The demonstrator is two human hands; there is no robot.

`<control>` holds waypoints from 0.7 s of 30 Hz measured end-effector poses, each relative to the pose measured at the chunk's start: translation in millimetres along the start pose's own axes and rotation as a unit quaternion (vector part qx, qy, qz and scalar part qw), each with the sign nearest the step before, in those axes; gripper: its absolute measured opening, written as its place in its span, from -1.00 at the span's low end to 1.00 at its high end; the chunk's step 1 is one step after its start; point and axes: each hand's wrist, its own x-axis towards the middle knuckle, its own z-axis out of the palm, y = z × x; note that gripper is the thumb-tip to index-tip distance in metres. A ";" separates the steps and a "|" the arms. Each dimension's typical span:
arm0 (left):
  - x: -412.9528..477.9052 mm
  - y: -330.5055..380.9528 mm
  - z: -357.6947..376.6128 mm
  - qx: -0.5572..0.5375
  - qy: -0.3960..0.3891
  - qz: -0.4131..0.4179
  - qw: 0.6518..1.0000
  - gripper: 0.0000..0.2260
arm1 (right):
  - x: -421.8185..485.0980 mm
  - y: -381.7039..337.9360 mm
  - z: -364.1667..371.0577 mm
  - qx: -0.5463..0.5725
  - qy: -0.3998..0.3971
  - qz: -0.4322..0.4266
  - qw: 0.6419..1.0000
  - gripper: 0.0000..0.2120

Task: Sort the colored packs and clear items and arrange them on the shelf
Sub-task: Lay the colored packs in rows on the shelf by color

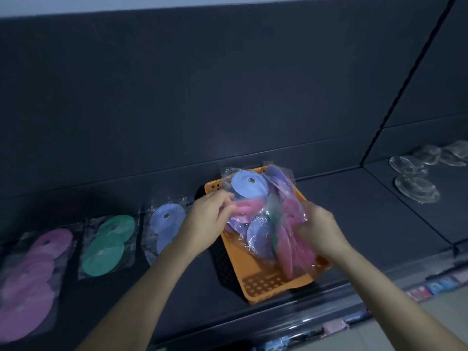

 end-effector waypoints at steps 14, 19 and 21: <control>-18.0 19.4 -4.7 -0.207 0.152 -0.111 0.960 -0.75 | 1.0 -47.2 -1.6 0.460 0.068 0.098 0.880 -0.79; -26.8 17.5 -12.7 -0.280 0.058 -0.063 0.956 -0.86 | 1.7 -61.8 9.5 0.537 0.015 0.150 0.830 -0.83; -32.7 13.2 -15.9 -0.294 -0.015 -0.069 0.953 -0.83 | 2.2 -67.1 13.4 0.582 -0.003 0.176 0.794 -0.88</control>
